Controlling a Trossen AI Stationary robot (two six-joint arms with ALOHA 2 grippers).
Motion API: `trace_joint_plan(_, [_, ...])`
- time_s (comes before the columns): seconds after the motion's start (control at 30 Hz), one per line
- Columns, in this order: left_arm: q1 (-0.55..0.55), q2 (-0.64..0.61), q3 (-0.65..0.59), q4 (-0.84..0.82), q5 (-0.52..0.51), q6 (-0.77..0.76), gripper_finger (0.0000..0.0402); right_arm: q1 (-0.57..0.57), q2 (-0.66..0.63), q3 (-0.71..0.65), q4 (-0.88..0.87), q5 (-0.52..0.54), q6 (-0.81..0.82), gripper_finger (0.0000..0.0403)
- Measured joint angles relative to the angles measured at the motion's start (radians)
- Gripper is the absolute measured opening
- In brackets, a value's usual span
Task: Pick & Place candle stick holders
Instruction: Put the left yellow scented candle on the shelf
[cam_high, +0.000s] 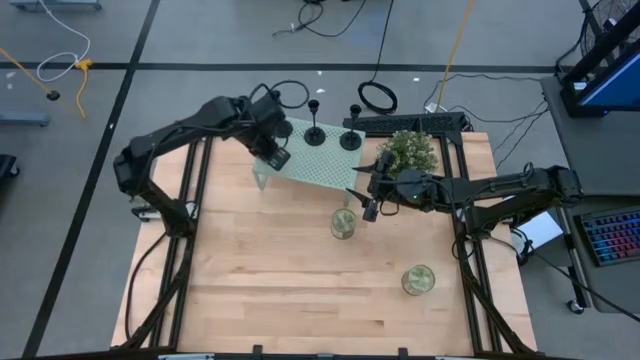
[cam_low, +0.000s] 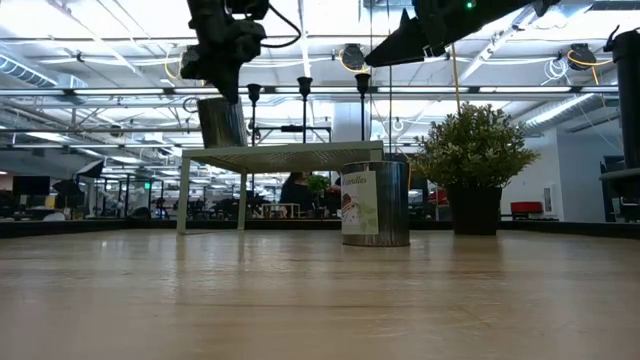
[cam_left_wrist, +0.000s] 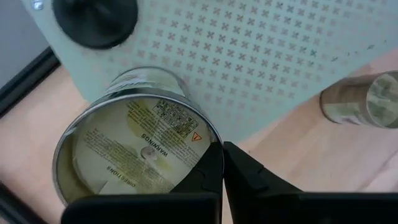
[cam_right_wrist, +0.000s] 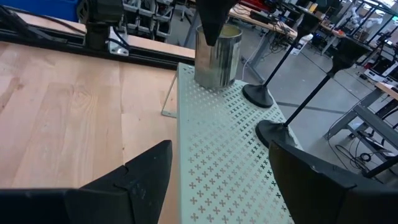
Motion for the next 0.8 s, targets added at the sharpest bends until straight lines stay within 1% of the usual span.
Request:
trace_joint_plan(0.3, [0.008, 0.018, 0.0, 0.03, 0.003, 0.042, 0.0012, 0.0, 0.0, 0.0, 0.012, 0.0, 0.003, 0.0263])
trace_joint_plan(0.5, [0.016, 0.021, -0.003, 0.045, 0.006, 0.091, 0.0032, 0.0, 0.0, -0.001, 0.016, 0.0, 0.03, 0.0263])
trace_joint_plan(0.8, [0.015, 0.02, -0.003, 0.119, 0.003, 0.148, 0.0066, 0.0, 0.0, -0.001, 0.016, 0.0, 0.03, 0.0263])
